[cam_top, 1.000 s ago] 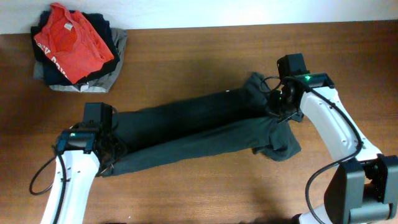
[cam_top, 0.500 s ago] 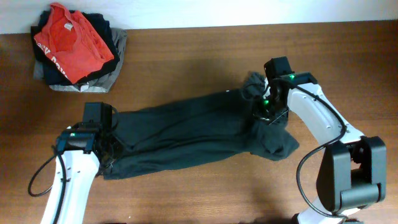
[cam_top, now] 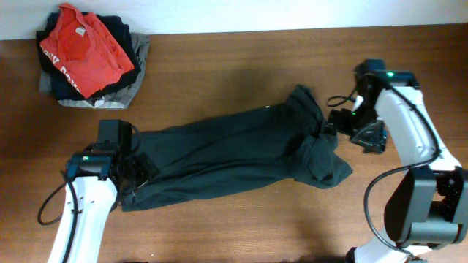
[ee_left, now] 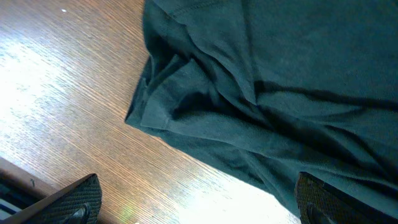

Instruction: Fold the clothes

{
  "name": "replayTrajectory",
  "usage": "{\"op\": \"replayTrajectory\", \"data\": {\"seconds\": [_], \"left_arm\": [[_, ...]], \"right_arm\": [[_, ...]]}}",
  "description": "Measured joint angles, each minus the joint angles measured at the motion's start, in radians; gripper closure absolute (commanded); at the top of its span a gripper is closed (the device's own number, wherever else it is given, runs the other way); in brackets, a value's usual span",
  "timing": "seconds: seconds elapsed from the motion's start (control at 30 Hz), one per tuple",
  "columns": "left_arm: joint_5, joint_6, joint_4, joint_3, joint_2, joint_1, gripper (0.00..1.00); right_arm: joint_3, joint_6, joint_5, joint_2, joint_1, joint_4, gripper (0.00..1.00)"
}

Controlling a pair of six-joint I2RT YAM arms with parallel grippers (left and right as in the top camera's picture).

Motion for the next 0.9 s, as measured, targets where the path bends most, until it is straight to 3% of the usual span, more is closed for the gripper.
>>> {"op": "replayTrajectory", "data": {"seconds": [0.03, 0.13, 0.27, 0.37, 0.57, 0.67, 0.9], "left_arm": [[0.006, 0.008, 0.001, 0.0, 0.0, 0.0, 0.01], [0.019, 0.022, 0.024, 0.0, 0.0, 0.0, 0.01], [0.028, 0.032, 0.048, 0.0, 0.0, 0.0, 0.01], [0.031, 0.033, 0.048, 0.0, 0.0, 0.0, 0.01], [0.032, 0.033, 0.051, 0.0, 0.0, 0.0, 0.01], [0.032, 0.033, 0.056, 0.0, 0.0, 0.0, 0.01], [0.031, 0.033, 0.068, 0.0, 0.0, 0.0, 0.01]], "right_arm": [[-0.002, 0.0, 0.001, 0.0, -0.016, -0.001, 0.01], [-0.033, -0.002, 0.008, -0.001, -0.049, 0.016, 0.12], [-0.137, -0.002, -0.011, -0.003, -0.051, 0.087, 0.15], [-0.216, 0.0, -0.033, -0.002, -0.051, 0.151, 0.29], [-0.324, 0.031, -0.09, -0.003, -0.051, 0.266, 0.36], [-0.338, 0.046, -0.099, -0.003, -0.051, 0.29, 0.51], [-0.364, 0.051, -0.108, -0.003, -0.051, 0.33, 0.57]]}}
